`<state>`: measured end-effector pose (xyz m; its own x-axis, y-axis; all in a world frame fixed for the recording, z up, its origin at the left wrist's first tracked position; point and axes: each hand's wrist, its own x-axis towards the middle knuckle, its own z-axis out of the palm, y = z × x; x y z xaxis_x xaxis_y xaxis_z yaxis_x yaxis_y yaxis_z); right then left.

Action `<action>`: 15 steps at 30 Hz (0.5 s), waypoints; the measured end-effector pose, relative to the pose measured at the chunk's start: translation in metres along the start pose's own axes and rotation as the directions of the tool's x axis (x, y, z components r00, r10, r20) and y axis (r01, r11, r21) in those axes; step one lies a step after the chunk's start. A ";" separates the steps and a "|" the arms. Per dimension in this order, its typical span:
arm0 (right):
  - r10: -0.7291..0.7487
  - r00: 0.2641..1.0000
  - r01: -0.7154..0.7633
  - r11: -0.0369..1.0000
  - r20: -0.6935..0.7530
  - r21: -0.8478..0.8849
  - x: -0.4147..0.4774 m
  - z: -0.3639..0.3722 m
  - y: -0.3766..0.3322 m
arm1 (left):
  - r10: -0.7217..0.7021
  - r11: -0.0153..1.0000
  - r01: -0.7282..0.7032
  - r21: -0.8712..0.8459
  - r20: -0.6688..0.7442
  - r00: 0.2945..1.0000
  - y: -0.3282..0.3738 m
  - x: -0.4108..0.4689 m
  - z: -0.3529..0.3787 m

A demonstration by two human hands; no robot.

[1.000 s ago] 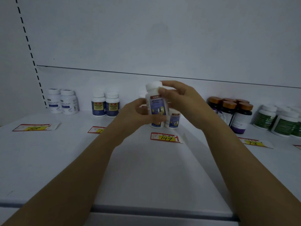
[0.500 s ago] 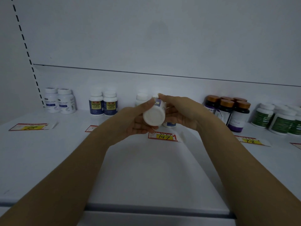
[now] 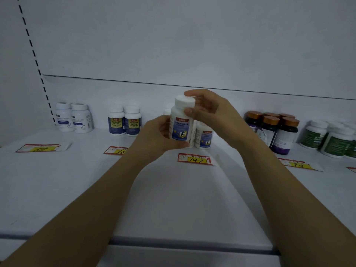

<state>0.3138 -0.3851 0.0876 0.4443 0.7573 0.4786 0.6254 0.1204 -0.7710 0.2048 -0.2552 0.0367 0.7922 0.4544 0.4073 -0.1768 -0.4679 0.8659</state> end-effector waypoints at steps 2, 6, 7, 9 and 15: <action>0.014 0.999 -0.018 0.996 -0.050 -0.090 0.001 0.000 0.001 | 0.003 0.997 -0.003 0.080 0.008 1.000 -0.003 0.001 0.001; 0.013 0.994 -0.045 0.952 -0.107 -0.304 0.003 -0.001 -0.002 | -0.009 0.979 0.002 0.204 0.031 0.999 -0.009 0.002 0.002; 0.038 0.995 -0.067 0.933 -0.087 -0.355 0.006 -0.003 -0.004 | -0.013 0.973 0.004 0.230 0.036 0.999 -0.009 0.002 0.003; 0.103 0.995 -0.095 0.867 -0.012 -0.490 0.012 -0.007 -0.012 | -0.015 0.960 0.001 0.279 0.048 0.999 -0.011 0.002 0.004; 0.119 0.993 -0.108 0.810 -0.019 -0.576 0.049 -0.034 -0.048 | -0.083 0.914 0.057 0.403 0.046 0.996 -0.014 0.001 0.006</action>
<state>0.3273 -0.3752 0.1626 0.5274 0.7540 0.3915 0.8284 -0.3541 -0.4340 0.2114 -0.2525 0.0239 0.8300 0.4565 0.3206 0.1192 -0.7066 0.6975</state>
